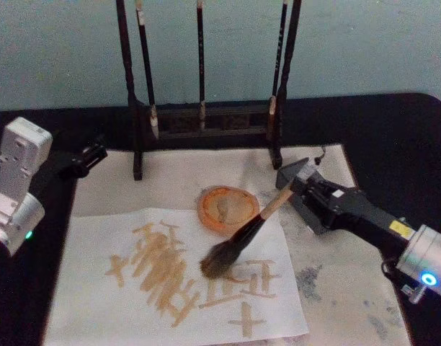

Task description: Pick up the brush from the inkstone, write on the paper, then place the brush back to its original position.

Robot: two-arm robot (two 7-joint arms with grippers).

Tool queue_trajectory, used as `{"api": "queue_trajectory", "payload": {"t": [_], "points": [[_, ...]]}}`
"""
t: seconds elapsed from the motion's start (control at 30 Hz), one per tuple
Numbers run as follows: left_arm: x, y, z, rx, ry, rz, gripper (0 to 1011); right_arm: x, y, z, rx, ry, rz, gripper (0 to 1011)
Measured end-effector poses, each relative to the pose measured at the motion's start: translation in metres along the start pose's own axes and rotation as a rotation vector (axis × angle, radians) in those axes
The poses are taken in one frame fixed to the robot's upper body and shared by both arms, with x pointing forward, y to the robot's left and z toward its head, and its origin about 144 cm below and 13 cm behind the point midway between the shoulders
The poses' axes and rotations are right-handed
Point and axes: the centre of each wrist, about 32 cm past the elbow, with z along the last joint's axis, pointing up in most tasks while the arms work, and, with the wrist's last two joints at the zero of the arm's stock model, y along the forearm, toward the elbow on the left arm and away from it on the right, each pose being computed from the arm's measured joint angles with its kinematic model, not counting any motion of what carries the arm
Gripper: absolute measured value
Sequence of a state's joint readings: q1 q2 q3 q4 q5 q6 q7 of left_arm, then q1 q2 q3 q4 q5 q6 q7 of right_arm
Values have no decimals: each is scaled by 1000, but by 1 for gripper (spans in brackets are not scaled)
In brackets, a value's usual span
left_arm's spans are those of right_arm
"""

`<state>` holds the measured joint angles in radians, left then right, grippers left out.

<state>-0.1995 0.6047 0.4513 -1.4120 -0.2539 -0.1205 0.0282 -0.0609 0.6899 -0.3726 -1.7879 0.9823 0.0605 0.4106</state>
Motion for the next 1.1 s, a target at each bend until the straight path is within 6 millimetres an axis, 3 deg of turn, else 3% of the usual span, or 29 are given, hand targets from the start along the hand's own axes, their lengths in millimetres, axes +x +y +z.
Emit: {"api": "queue_trajectory", "payload": {"t": [0.33, 0.57, 1.1], "points": [[0, 0, 0, 0, 0, 0, 1002, -1, -5, 9, 55, 8, 18, 156], [0, 0, 0, 0, 0, 0, 1002, -12, 9, 15, 102, 17, 109, 156], [0, 0, 0, 0, 0, 0, 1002, -15, 35, -7, 60, 88, 177, 156]]}}
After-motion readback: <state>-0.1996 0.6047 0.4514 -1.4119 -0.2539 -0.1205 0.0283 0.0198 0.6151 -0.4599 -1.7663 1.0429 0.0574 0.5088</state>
